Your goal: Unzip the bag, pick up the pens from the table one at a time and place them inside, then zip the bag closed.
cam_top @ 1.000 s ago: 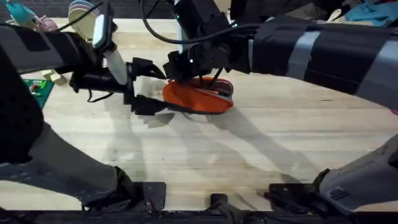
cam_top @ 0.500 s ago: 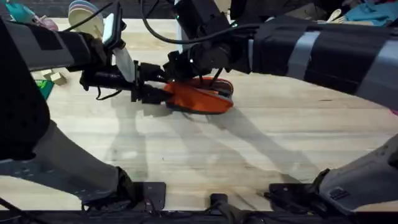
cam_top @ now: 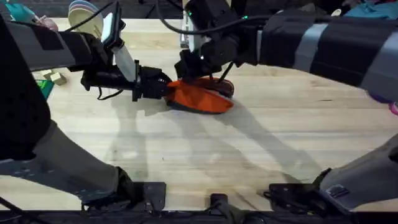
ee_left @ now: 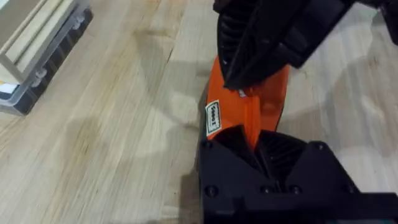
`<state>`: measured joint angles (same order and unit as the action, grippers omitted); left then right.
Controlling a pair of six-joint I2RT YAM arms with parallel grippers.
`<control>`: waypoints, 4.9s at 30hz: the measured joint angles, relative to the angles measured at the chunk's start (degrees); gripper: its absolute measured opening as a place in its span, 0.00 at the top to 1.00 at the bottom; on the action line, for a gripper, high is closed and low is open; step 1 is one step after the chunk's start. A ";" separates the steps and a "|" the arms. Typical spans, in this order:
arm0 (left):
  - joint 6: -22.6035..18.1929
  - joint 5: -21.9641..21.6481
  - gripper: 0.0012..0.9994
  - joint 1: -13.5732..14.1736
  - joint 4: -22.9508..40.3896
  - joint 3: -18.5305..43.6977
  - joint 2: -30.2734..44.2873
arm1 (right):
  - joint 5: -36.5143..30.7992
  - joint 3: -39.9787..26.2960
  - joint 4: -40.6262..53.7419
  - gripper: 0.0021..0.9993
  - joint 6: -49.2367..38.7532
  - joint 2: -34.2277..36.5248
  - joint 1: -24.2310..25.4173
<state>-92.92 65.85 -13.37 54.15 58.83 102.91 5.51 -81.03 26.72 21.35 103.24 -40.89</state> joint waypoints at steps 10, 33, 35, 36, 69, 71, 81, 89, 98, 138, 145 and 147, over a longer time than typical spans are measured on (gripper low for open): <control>0.00 1.49 0.96 0.93 0.02 -0.02 0.00 | 2.69 -0.35 7.33 0.97 0.28 -2.62 6.16; 0.00 0.06 0.96 0.31 0.09 -0.37 0.26 | -1.85 -0.46 13.14 0.92 -2.99 -8.07 14.47; 0.00 0.06 0.96 0.31 0.09 -0.37 0.26 | -1.84 -0.46 13.14 0.72 -4.21 -10.59 13.26; 0.00 0.06 0.96 0.31 0.09 -0.37 0.26 | -1.85 -0.46 13.13 0.57 -4.99 -12.04 12.53; 0.00 -0.07 0.96 0.31 0.09 -0.37 0.26 | -1.83 -0.48 18.42 0.00 -26.57 -18.93 -0.25; 0.00 -0.07 0.96 0.31 0.09 -0.37 0.26 | -1.41 -0.48 18.41 0.00 -27.02 -18.21 -0.32; 0.00 -0.07 0.96 0.31 0.09 -0.37 0.26 | 1.45 -0.48 16.41 0.00 -27.44 -12.39 -0.52; 0.00 -0.07 0.96 0.31 0.09 -0.37 0.26 | 1.82 -0.48 11.44 0.00 -27.58 -8.99 -0.53; 0.00 -0.07 0.96 0.31 0.09 -0.37 0.26 | 1.82 -0.48 10.91 0.00 -27.70 -5.67 -0.52; 0.00 -0.25 0.96 0.31 0.02 -0.37 0.26 | 1.76 -0.48 9.23 0.96 -27.79 -3.74 -0.56; 0.00 -0.32 0.96 0.31 0.02 -0.37 0.26 | 1.73 -0.48 9.20 0.97 -27.79 -3.74 -0.56; 0.00 -0.32 0.96 0.31 0.02 -0.37 0.26 | 1.73 -0.48 9.20 0.97 -27.79 -3.74 -0.56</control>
<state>-92.92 65.54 -13.06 54.17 58.46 103.18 7.25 -81.52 35.92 -6.44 99.50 -41.45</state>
